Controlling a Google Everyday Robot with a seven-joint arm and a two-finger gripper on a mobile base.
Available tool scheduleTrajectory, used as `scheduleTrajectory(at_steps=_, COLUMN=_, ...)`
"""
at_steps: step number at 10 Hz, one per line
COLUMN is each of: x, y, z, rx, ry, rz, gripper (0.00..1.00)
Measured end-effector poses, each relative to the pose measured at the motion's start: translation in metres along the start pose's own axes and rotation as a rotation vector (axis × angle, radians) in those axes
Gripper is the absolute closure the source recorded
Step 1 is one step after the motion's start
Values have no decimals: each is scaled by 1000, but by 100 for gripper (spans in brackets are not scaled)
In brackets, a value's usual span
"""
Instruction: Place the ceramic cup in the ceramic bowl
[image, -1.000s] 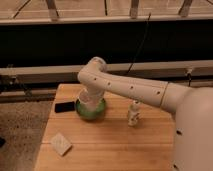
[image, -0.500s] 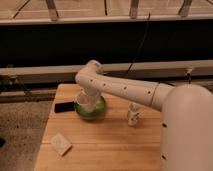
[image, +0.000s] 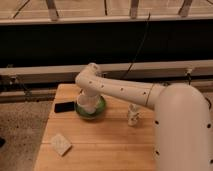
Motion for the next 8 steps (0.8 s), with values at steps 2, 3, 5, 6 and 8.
scheduleTrajectory(at_steps=2, x=1, y=-2, z=3, rx=10, ry=1, rz=11, gripper=20)
scheduleTrajectory(at_steps=3, x=2, y=-1, z=-1, rx=20, ry=4, rz=16, gripper=20)
scheduleTrajectory(at_steps=5, x=2, y=-4, z=-22, rx=62, ry=4, rz=16, gripper=20)
scheduleTrajectory(at_steps=6, x=3, y=-4, z=-33, rx=79, ry=7, rz=15, gripper=20)
scheduleTrajectory(at_steps=8, x=4, y=-4, z=-62, rx=108, ry=16, rz=9, gripper=20)
